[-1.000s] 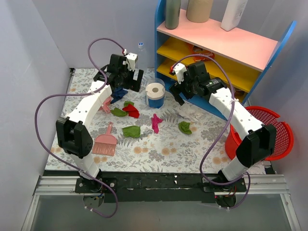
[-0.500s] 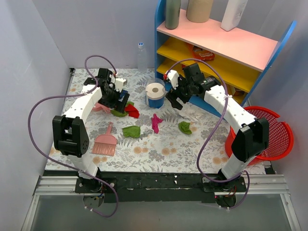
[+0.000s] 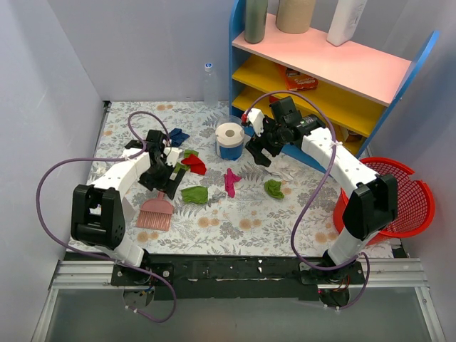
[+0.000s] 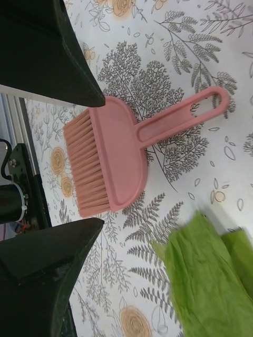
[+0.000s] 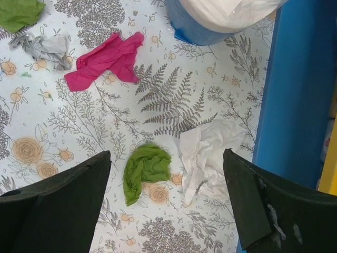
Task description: Sweep away the paper scraps from the table
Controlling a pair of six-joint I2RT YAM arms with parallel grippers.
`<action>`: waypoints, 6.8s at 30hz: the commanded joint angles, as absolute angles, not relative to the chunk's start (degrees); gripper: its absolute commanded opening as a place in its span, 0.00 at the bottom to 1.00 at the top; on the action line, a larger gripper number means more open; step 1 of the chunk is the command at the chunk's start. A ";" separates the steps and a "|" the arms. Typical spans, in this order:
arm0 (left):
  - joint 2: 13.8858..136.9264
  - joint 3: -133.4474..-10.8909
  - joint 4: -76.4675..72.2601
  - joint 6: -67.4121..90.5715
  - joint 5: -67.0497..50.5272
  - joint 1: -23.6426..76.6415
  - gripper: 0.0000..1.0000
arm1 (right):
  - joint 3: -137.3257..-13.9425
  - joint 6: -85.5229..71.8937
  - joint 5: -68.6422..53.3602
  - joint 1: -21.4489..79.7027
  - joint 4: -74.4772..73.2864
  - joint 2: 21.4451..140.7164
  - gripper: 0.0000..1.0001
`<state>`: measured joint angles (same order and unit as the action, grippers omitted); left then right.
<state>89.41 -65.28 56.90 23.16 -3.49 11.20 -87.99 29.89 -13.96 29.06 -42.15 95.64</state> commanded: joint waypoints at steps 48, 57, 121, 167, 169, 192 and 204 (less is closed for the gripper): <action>99.93 -58.27 43.07 32.26 1.23 7.47 0.38 | -90.52 31.29 -14.41 31.03 -40.78 98.35 0.93; 99.23 -58.27 42.10 31.64 -1.83 7.47 0.19 | -91.58 31.38 -14.59 31.29 -41.04 98.53 0.93; 85.87 -66.26 48.78 23.29 -19.42 7.47 0.00 | -96.94 25.14 -9.21 32.26 -34.89 100.46 0.96; 81.74 -74.79 22.15 17.40 -10.02 26.63 0.00 | -114.44 -5.89 -43.15 28.65 -18.46 114.96 0.76; 81.56 -74.71 21.89 17.40 -10.11 26.72 0.00 | -114.17 -6.33 -45.60 28.22 -17.93 114.96 0.73; 85.52 -79.98 21.89 12.66 -10.47 30.14 0.00 | -114.26 -9.58 -55.64 24.87 -18.37 116.10 0.72; 84.90 -78.93 18.37 12.31 -7.47 31.99 0.00 | -113.56 -8.35 -52.30 25.05 -19.95 116.10 0.61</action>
<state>86.21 -77.52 21.19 13.26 -8.91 31.24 -113.08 -8.80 -53.76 24.93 -19.70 115.31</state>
